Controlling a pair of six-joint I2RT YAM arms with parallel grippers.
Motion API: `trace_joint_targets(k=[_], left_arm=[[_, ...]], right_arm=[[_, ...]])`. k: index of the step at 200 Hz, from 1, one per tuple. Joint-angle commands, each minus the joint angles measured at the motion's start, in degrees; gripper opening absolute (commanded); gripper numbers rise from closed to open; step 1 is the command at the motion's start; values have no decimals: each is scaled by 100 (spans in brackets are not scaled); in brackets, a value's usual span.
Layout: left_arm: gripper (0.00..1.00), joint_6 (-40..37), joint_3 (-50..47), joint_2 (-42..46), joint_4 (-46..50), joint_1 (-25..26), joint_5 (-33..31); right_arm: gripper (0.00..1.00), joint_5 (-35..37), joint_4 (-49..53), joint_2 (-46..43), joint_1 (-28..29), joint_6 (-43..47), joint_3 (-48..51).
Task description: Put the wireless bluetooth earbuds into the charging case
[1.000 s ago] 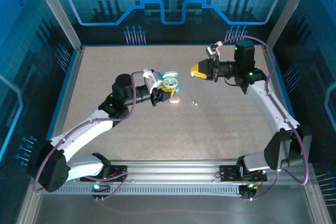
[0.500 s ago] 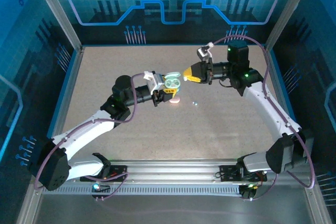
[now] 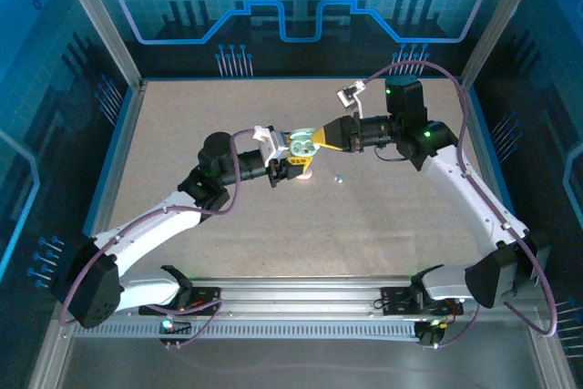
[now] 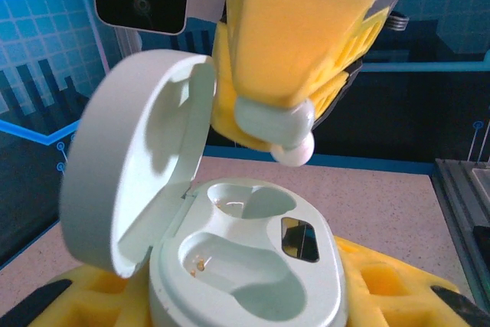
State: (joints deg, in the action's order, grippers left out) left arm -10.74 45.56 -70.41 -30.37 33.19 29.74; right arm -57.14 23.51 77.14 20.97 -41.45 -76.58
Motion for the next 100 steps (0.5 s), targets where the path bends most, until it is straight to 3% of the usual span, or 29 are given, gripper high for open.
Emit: trace_joint_targets(k=[1,100], left_arm=[[27,36,107,-63,-257,57,147],[27,230,138,-147,-294,115,131]], right_arm=[[16,275,248,-77,104,332,-198],[16,1341,254,-163,463,548,-158]])
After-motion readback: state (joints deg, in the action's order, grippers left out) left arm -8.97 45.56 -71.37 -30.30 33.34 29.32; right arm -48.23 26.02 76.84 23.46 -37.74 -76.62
